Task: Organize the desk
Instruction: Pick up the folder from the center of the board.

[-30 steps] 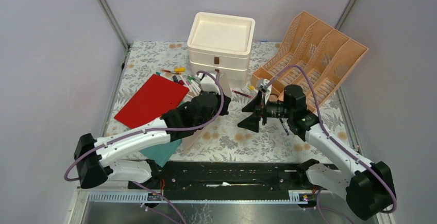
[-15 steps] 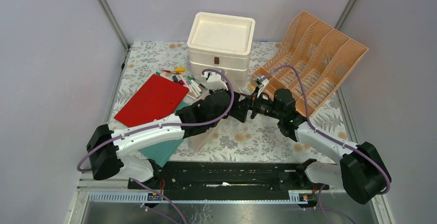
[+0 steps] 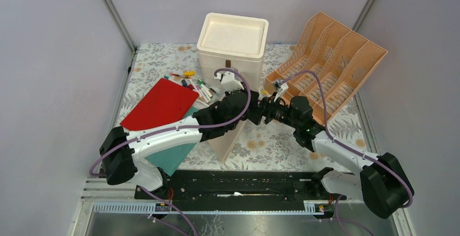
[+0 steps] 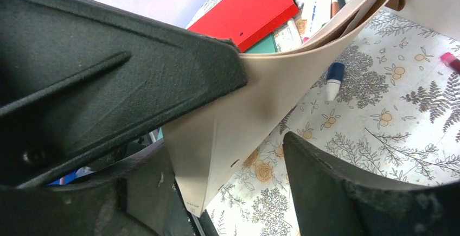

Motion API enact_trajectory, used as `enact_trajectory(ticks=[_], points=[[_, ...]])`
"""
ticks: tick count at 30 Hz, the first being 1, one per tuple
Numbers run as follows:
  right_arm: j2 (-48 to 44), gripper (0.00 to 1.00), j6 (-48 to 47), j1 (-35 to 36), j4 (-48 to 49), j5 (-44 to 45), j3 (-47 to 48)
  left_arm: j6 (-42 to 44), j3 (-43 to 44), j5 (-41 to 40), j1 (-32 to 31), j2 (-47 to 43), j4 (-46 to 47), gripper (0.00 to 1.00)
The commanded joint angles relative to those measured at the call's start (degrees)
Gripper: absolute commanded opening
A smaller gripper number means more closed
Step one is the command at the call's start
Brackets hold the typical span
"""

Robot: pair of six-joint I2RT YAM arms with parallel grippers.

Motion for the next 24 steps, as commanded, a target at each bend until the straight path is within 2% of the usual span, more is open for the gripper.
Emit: enact_trajectory(ticks=[1,9,13,16,19,21,24], points=[[-1.47,0.71,-1.57,0.35,-0.75,5.38,1.53,-4.04,2.98,0.70,-1.81,0.34,7.95,0.00],[-2.62,0.47,-3.05,-0.13,-4.87,7.77,2.79,-3.24,1.55,1.83,-1.99,-0.25,12.17,0.00],[-3.07,0.26,-3.88,-0.75,-7.46,8.14,3.89,-2.71,-0.15,2.02,-1.99,-1.18,14.22,0.09],[-3.42,0.18,-4.71,-1.41,-9.15,8.35,4.53,-2.84,-1.49,2.11,-1.95,-2.21,15.31,0.27],[-3.93,0.11,-5.21,-2.02,-10.12,7.95,4.96,-1.98,-2.31,2.51,-1.90,-3.17,15.63,0.37],[-4.30,0.08,-5.52,-2.88,-11.02,7.35,5.38,-1.02,-3.03,2.91,-1.95,-4.27,15.72,0.45],[-5.51,0.05,-7.24,-4.86,-12.80,4.29,6.32,2.63,-4.62,4.19,-1.70,-6.91,15.86,0.63]])
